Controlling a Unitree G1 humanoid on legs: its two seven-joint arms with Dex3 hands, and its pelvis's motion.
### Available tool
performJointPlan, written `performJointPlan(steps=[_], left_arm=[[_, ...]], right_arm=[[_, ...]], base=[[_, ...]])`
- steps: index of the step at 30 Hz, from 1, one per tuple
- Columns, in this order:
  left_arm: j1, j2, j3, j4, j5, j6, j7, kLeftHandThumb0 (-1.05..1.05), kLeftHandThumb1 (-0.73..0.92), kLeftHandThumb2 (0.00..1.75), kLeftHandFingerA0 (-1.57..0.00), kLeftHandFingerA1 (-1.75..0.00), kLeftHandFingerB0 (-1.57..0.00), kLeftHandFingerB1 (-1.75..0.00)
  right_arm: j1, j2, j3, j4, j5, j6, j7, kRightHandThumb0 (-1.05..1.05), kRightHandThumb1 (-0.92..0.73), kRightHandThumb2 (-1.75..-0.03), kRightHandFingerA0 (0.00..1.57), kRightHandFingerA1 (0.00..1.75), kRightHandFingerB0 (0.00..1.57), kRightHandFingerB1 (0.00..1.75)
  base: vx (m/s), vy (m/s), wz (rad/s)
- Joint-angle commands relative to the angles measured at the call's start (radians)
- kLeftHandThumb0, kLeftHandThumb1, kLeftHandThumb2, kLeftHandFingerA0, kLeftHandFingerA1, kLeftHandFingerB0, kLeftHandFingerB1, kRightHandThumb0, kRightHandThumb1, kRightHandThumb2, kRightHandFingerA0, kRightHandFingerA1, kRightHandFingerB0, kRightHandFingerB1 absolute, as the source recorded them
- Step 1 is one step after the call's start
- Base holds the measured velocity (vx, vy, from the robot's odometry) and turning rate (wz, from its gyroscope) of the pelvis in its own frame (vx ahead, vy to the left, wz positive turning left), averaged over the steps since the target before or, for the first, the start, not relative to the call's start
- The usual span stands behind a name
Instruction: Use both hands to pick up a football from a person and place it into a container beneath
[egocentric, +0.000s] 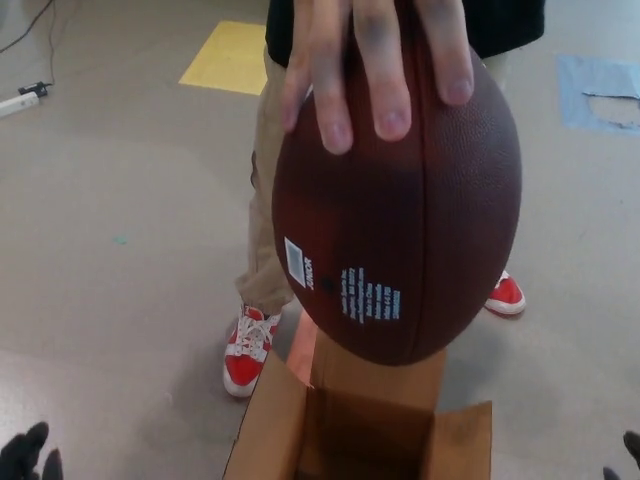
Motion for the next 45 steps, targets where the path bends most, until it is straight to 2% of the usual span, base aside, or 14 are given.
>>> performJointPlan(steps=[1,3,5,6,13,16,17,18,37,38,39,40,41,45], left_arm=[[0.057,0.004,0.134,-0.184,-0.233,-0.127,-0.195,-1.0,0.82,1.07,0.0,0.0,0.0,0.0],[0.097,-0.001,0.136,-0.334,-0.258,-0.12,-0.2,-0.93,0.73,1.02,0.0,0.0,0.0,-0.01],[0.135,-0.01,0.136,-0.47,-0.285,-0.104,-0.208,-1.05,0.8,1.12,0.0,-0.03,0.0,-0.03],[0.149,-0.014,0.136,-0.518,-0.292,-0.099,-0.209,-0.89,0.88,0.67,0.0,0.0,0.0,0.0],[0.203,0.012,0.077,-1.063,-0.367,0.002,-0.193,-0.98,0.87,0.65,0.0,0.0,0.0,0.0],[0.167,0.035,0.048,-1.221,-0.361,0.067,-0.163,-0.97,0.85,0.65,0.0,0.0,0.0,0.0],[0.148,0.039,0.029,-1.284,-0.352,0.083,-0.149,-1.02,0.68,1.06,0.0,-0.03,0.0,0.0],[0.134,0.036,0.011,-1.338,-0.337,0.1,-0.132,-1.02,0.68,1.06,0.0,-0.03,0.0,0.0],[-0.073,0.022,-0.145,-1.563,-0.27,0.283,-0.098,-1.05,0.67,1.1,0.0,-0.09,0.0,0.0],[-0.083,0.02,-0.155,-1.566,-0.271,0.294,-0.099,-1.01,0.66,1.07,0.0,-0.08,0.0,0.0],[-0.097,0.014,-0.166,-1.569,-0.272,0.305,-0.097,-1.04,0.84,0.64,0.0,0.0,0.0,0.0],[-0.111,0.009,-0.177,-1.571,-0.272,0.315,-0.096,-1.04,0.84,0.64,0.0,0.0,0.0,0.0],[-0.117,0.004,-0.184,-1.571,-0.267,0.321,-0.093,-1.05,0.68,1.09,0.0,-0.08,0.0,0.0],[-0.154,0.0,-0.202,-1.583,-0.269,0.367,-0.086,-1.03,0.68,1.08,0.0,-0.07,0.0,0.0]], right_arm=[[0.014,-0.001,-0.165,-0.016,0.206,-0.321,0.137,-0.91,-0.7,-1.07,0.0,0.13,0.0,0.07],[0.052,0.032,-0.227,-0.156,0.331,-0.324,0.219,-0.9,-0.75,-1.1,0.0,0.1,0.0,0.09],[0.101,0.045,-0.253,-0.299,0.398,-0.325,0.264,-0.88,-0.71,-0.95,0.0,0.09,0.0,0.0],[0.117,0.048,-0.259,-0.346,0.415,-0.318,0.28,-0.91,-0.76,-1.11,0.0,0.07,0.0,0.09],[0.283,0.04,-0.197,-0.982,0.566,-0.216,0.312,-1.01,-0.7,-1.07,0.0,0.0,0.0,0.06],[0.294,0.029,-0.149,-1.135,0.541,-0.21,0.28,-1.01,-0.71,-1.08,0.0,0.0,0.0,0.05],[0.296,0.024,-0.127,-1.189,0.52,-0.215,0.269,-1.0,-0.73,-1.07,0.0,0.0,0.0,0.04],[0.301,0.019,-0.111,-1.235,0.504,-0.219,0.262,-1.0,-0.73,-1.07,0.0,0.0,0.0,0.04],[0.263,0.016,-0.002,-1.563,0.423,-0.078,0.204,-1.04,-0.73,-1.09,0.01,0.0,0.0,0.06],[0.258,0.015,0.005,-1.571,0.419,-0.066,0.205,-1.01,-0.71,-1.08,0.0,0.02,0.0,0.09],[0.245,0.01,0.012,-1.572,0.422,-0.057,0.213,-1.0,-0.72,-1.08,0.0,0.03,0.0,0.11],[0.23,0.004,0.017,-1.57,0.425,-0.051,0.223,-1.0,-0.72,-1.08,0.0,0.03,0.0,0.11],[0.222,0.003,0.022,-1.572,0.424,-0.041,0.225,-1.0,-0.72,-1.08,0.0,0.04,0.0,0.12],[0.181,0.014,0.046,-1.567,0.411,-0.007,0.226,-0.97,-0.71,-1.08,0.0,0.06,0.0,0.14]], base=[[0.0,0.0,0.0],[0.0,0.0,0.0],[0.0,0.0,0.0],[0.0,0.0,0.0],[0.0,0.0,0.0],[0.0,0.0,0.0],[0.0,0.0,0.0],[0.0,0.0,0.0],[0.0,0.0,0.0],[0.0,0.0,0.0],[0.0,0.0,0.0],[0.0,0.0,0.0],[0.0,0.0,0.0],[0.0,0.0,0.0]])
